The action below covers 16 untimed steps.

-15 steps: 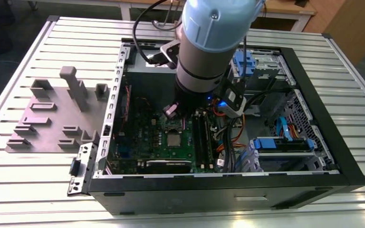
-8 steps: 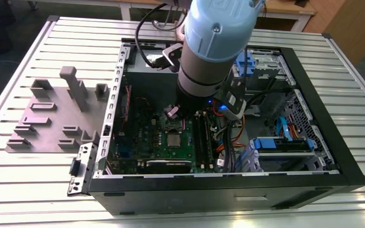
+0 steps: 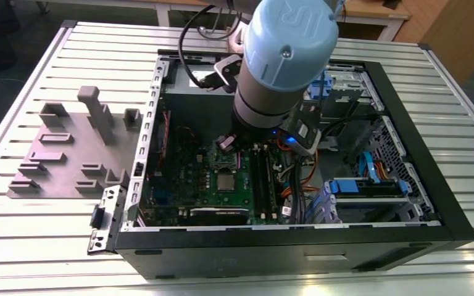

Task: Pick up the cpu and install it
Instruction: 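Close the cpu cover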

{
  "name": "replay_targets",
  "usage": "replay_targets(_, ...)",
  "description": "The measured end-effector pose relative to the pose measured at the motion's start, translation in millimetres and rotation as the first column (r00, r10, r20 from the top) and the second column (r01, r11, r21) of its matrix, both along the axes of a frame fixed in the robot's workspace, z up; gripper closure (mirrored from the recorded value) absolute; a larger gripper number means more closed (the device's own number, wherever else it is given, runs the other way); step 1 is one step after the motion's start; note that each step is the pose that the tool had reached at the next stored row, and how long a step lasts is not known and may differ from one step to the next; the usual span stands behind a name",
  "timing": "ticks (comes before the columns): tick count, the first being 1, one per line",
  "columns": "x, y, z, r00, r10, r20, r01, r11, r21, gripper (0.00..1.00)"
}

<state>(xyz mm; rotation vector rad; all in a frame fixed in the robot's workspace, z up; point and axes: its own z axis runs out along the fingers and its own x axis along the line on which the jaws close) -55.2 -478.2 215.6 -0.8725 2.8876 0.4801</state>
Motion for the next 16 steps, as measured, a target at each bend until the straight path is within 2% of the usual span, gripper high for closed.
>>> replay_targets(6, 1.6, 0.0, -0.1, 0.9988, 0.05, 0.0001, -0.05, 0.9988, 0.0019, 0.89)
replay_targets(11, 8.7, 0.1, -0.9, 0.9982, 0.06, 0.0, -0.06, 0.9982, 0.0017, 0.89)
replay_targets(16, 10.8, 0.1, -1.2, 0.9948, 0.102, 0.0, -0.102, 0.9948, 0.0016, 0.89)
